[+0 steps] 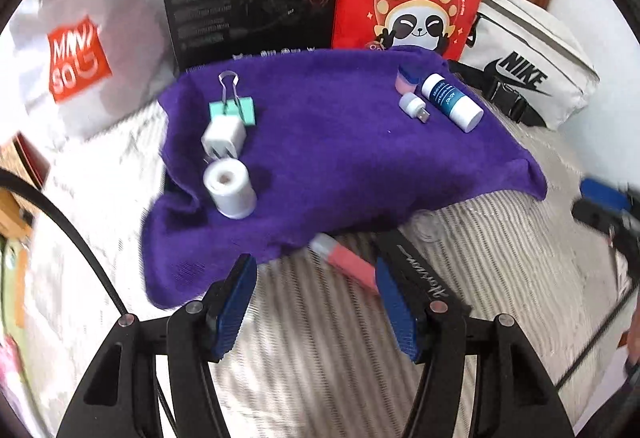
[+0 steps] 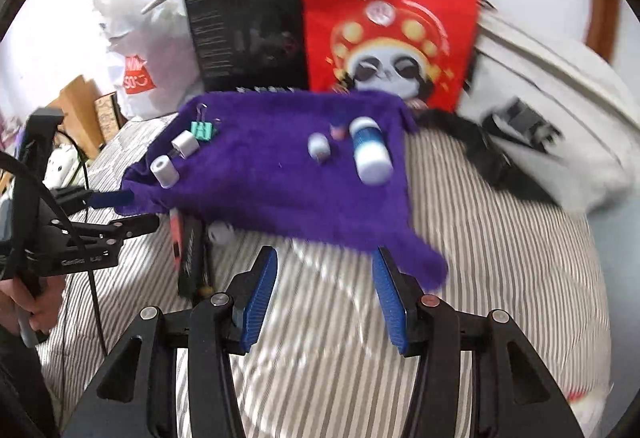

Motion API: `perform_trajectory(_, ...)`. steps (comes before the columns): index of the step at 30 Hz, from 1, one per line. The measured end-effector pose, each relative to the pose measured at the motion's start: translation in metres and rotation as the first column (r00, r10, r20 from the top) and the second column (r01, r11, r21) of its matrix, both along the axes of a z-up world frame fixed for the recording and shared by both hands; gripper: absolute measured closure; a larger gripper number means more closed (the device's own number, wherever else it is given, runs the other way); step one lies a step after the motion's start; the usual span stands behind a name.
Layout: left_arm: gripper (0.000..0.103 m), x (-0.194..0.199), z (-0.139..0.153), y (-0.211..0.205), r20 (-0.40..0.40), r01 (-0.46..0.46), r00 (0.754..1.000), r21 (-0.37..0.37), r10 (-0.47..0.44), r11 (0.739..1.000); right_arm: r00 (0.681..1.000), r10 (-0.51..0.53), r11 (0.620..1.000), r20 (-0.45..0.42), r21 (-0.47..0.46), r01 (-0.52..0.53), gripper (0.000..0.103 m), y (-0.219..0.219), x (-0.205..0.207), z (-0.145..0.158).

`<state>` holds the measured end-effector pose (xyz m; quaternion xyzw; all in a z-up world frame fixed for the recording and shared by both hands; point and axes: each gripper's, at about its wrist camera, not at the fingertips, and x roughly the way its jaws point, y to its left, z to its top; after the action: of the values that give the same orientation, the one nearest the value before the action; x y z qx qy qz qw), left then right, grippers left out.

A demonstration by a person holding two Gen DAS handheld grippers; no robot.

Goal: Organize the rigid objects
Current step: 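Grasp the pink highlighter on the bed with the left gripper, then grasp the clear round plastic lid with the right gripper while the left holds the highlighter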

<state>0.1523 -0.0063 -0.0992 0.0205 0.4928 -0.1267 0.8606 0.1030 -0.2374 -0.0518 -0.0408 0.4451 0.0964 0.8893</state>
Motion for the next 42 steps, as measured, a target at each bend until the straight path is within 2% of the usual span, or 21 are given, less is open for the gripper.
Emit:
perform_trajectory(4, 0.043, 0.006, -0.011, -0.007, -0.031, -0.031, 0.999, -0.005, 0.030, 1.000, 1.000, 0.002, 1.000, -0.007, -0.001, -0.002, 0.054, -0.005, -0.020, -0.004)
perform_trajectory(10, 0.043, 0.012, -0.025, -0.015, -0.064, -0.065, 0.996, 0.035, 0.067, 0.997, 1.000, -0.009, 1.000, -0.018, 0.022, 0.010, 0.054, -0.008, -0.031, -0.009)
perform_trajectory(13, 0.043, 0.006, -0.029, -0.024, -0.058, -0.033, 0.998, 0.113, 0.040, 0.993, 1.000, 0.000, 1.000, -0.027, 0.031, 0.001, 0.054, -0.005, -0.030, -0.013)
perform_trajectory(16, 0.043, -0.009, -0.027, -0.022, -0.049, -0.014, 0.999, 0.159, 0.022, 0.987, 0.999, 0.014, 1.000, -0.031, 0.022, -0.013, 0.054, -0.001, -0.032, -0.017)
perform_trajectory(24, 0.043, -0.025, -0.025, -0.003, -0.049, -0.011, 0.999, 0.141, 0.018, 0.990, 0.998, -0.002, 0.999, -0.057, 0.034, 0.004, 0.054, -0.009, -0.029, -0.030)
perform_trajectory(25, 0.045, -0.025, -0.026, -0.004, -0.044, -0.005, 0.999, 0.138, 0.011, 0.990, 0.998, -0.008, 0.999, -0.061, 0.037, 0.010, 0.054, -0.012, -0.028, -0.031)
perform_trajectory(27, 0.059, -0.028, -0.025, -0.005, -0.037, 0.019, 0.999, 0.128, -0.014, 0.992, 0.998, -0.017, 0.999, -0.066, 0.041, 0.020, 0.054, -0.016, -0.027, -0.034)
perform_trajectory(28, 0.076, -0.030, -0.024, -0.006, -0.049, 0.041, 0.998, 0.087, -0.037, 0.995, 0.997, -0.025, 0.999, -0.071, 0.041, 0.028, 0.054, -0.017, -0.027, -0.035)
perform_trajectory(29, 0.087, -0.032, -0.023, -0.008, -0.047, 0.044, 0.998, 0.078, -0.040, 0.996, 0.997, -0.032, 0.999, -0.076, 0.039, 0.035, 0.054, -0.019, -0.026, -0.037)
perform_trajectory(32, 0.087, -0.034, -0.023, -0.014, -0.031, 0.059, 0.998, 0.111, -0.056, 0.992, 0.996, -0.038, 0.999, -0.081, 0.037, 0.041, 0.054, -0.022, -0.027, -0.039)
perform_trajectory(35, 0.086, -0.031, -0.023, -0.012, -0.050, 0.046, 0.998, 0.084, -0.042, 0.995, 0.996, -0.043, 0.998, -0.084, 0.039, 0.046, 0.054, -0.024, -0.027, -0.041)
perform_trajectory(42, 0.087, -0.033, -0.025, -0.011, -0.032, 0.047, 0.998, 0.088, -0.045, 0.995, 0.996, -0.018, 0.996, -0.082, 0.082, 0.024, 0.054, -0.009, -0.020, -0.045)
